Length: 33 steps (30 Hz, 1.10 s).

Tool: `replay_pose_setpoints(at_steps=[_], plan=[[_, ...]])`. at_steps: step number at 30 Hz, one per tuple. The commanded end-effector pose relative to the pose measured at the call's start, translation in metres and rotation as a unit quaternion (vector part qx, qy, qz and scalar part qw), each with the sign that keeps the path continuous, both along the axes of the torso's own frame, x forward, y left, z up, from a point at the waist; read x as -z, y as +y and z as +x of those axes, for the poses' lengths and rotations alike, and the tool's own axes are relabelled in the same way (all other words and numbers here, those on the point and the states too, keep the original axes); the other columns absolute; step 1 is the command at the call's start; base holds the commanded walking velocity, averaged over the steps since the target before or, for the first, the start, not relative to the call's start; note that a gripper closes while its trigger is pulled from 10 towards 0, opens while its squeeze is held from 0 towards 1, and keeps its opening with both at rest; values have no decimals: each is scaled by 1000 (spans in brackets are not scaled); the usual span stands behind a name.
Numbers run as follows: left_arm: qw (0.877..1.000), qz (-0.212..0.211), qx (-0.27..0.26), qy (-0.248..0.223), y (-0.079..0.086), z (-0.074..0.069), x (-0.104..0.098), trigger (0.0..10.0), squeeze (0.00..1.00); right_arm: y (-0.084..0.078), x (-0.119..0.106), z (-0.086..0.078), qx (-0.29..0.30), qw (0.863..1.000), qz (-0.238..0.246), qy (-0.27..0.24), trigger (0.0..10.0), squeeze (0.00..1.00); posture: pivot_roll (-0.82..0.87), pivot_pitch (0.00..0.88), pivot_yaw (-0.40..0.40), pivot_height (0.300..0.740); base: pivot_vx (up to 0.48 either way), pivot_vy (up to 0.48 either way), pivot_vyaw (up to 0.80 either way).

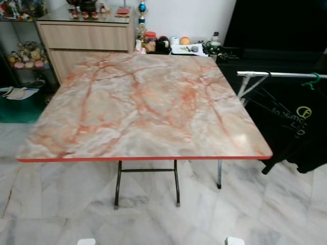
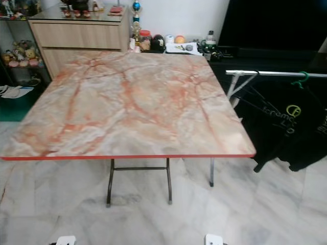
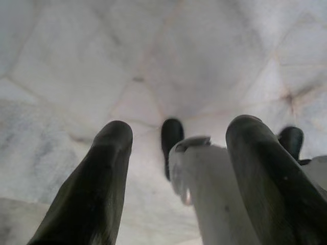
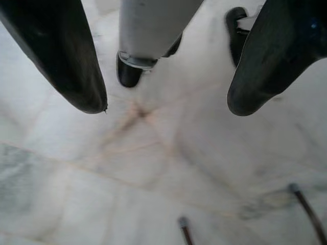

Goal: Hang hanger

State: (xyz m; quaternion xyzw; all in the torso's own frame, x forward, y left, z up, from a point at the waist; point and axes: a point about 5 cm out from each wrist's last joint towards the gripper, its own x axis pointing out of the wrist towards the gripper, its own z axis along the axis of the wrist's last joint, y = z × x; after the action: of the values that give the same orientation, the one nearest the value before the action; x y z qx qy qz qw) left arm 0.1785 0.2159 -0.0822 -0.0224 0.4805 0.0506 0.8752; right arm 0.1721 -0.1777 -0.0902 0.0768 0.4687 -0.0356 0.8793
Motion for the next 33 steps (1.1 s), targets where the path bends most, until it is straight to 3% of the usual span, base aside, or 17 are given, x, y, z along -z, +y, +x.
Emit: replay_pose_setpoints(at_steps=[1,26,29,33], plan=[[999,4,-38,-16,5,-9,2,10000,0,-44,-11,9,37,999,-22,-18,10000,0,86,70,3,740,0,-480,0],[999,4,-38,-16,5,-9,2,10000,0,-44,-11,9,37,999,-22,-18,10000,0,86,70,3,740,0,-480,0],[999,0,-43,2,4,-20,8,10000,0,-43,-12,10,36,999,-16,-21,10000,0,103,56,-14,740,0,-480,0],[999,2,-43,6,6,-23,8,10000,0,-42,-11,9,36,999,-13,-22,10000,0,103,52,-10,740,0,-360,0]])
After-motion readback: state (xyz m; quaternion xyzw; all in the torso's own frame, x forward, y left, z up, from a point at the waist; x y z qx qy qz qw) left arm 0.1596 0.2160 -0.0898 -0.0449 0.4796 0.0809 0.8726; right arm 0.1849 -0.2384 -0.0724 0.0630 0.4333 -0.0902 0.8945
